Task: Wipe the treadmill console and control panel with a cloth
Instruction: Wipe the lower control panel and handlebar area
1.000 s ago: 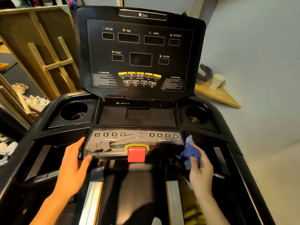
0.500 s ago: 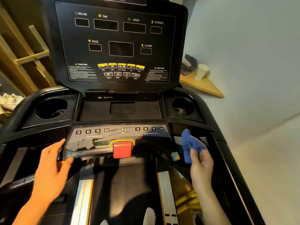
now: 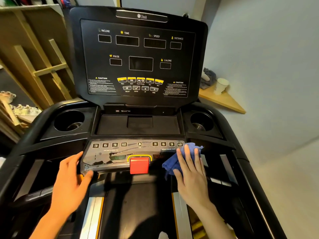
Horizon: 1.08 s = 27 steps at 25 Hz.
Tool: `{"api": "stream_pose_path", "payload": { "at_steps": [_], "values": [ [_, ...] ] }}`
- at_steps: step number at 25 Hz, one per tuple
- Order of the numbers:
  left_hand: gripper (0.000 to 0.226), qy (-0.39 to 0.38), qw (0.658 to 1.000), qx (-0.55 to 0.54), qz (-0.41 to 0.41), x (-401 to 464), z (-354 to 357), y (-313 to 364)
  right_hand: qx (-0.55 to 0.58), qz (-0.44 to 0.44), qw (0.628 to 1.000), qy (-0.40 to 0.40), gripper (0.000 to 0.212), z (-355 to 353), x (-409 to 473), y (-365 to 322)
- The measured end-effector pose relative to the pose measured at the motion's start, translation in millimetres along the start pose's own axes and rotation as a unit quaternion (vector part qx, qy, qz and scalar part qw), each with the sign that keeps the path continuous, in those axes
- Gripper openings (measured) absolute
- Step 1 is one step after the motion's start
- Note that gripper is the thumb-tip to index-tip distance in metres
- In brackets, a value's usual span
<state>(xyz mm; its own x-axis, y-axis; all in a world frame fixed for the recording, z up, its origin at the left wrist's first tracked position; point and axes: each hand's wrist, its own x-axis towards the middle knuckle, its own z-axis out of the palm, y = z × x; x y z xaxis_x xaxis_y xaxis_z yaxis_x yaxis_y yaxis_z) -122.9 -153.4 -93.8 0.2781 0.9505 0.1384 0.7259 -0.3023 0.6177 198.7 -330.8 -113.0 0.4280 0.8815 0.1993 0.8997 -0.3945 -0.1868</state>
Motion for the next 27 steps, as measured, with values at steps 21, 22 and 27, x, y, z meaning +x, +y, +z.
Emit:
{"api": "stream_pose_path", "payload": {
  "at_steps": [21, 22, 27],
  "values": [
    [0.072, 0.018, 1.000, -0.018, 0.007, -5.4, 3.3, 1.7, -0.047, 0.006, 0.999, 0.028, 0.069, -0.6, 45.6, -46.0],
    [0.072, 0.017, 1.000, -0.016, 0.005, -5.2, 3.8, 1.3, -0.045, 0.005, 0.999, 0.020, 0.072, -1.3, 47.8, -50.7],
    [0.072, 0.021, 1.000, -0.018, 0.005, -5.1, 5.1, 1.0, -0.037, -0.033, 0.999, 0.006, 0.070, 4.3, 55.6, -80.5]
  ]
}}
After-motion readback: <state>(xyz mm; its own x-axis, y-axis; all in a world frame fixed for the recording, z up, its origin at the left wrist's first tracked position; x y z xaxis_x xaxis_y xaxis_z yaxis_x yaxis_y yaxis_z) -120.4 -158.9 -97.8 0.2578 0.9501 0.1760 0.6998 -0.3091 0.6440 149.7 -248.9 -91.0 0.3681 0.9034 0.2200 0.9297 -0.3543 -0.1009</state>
